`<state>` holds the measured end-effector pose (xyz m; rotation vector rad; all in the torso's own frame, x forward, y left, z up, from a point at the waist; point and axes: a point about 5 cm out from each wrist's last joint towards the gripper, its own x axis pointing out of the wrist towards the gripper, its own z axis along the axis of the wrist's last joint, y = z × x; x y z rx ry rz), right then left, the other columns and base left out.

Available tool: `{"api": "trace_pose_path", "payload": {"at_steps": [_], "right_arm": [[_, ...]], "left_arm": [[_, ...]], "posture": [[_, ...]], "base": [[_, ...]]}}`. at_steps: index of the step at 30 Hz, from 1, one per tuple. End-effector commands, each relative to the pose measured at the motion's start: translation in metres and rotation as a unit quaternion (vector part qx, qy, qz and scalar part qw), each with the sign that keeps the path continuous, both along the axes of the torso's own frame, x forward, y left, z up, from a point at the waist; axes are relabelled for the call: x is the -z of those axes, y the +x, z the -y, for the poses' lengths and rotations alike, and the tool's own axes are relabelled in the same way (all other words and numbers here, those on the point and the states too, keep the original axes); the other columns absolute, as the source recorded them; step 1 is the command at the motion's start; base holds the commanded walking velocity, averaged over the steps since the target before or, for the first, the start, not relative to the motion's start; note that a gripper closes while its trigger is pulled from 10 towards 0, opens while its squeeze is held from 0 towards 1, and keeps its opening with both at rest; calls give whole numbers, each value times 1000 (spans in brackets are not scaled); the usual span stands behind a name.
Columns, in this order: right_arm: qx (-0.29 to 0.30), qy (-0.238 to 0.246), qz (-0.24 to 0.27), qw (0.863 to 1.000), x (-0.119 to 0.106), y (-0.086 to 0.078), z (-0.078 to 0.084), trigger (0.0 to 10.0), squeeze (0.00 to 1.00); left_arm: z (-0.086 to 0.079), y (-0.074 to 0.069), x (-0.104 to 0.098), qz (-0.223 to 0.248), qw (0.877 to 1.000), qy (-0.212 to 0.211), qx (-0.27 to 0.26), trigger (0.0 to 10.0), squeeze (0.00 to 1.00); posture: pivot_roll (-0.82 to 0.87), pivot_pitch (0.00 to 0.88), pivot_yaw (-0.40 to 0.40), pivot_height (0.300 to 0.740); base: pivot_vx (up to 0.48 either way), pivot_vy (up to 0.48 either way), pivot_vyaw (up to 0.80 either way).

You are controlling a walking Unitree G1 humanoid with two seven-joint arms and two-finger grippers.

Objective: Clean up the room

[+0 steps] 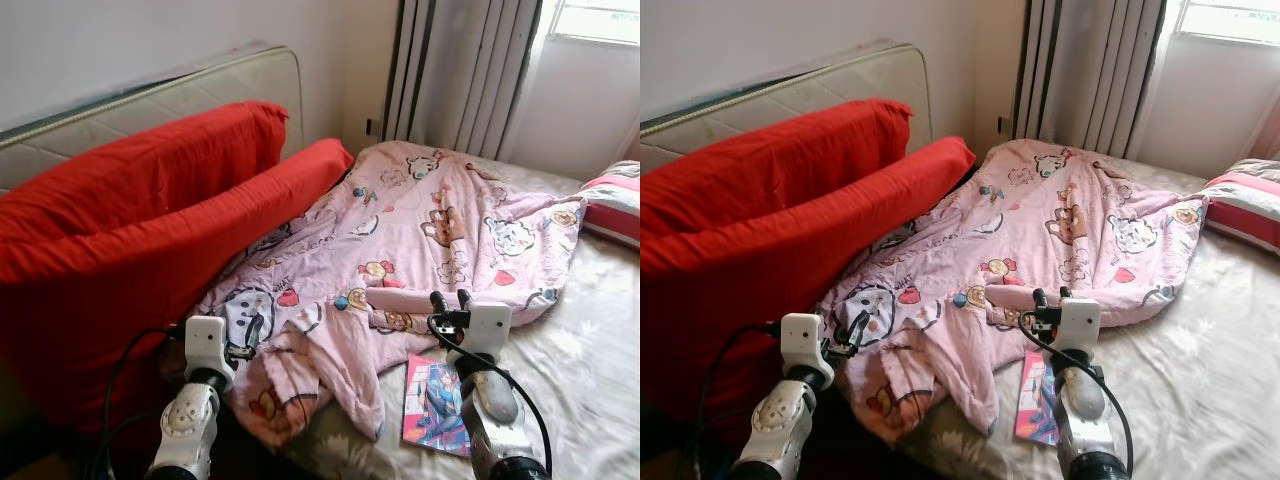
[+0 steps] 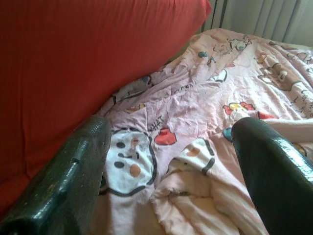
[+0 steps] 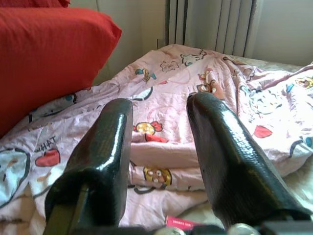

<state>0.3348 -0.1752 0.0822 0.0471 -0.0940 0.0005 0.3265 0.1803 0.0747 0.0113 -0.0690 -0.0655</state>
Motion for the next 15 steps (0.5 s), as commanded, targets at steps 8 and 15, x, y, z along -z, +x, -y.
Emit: {"api": "trace_pose_path", "payload": {"at_steps": [8,15], "right_arm": [[3,-3,-6,1000,4,-2,1,10000,0],[-2,0,-6,1000,4,-2,-1,10000,0]], "left_arm": [[-1,0,1,-7,1000,6,4,10000,0],[0,0,1,-7,1000,7,5,10000,0]], "posture": [[-10,87,11,642],[-10,84,13,642]], "base": [[0,0,0],[0,0,0]]}}
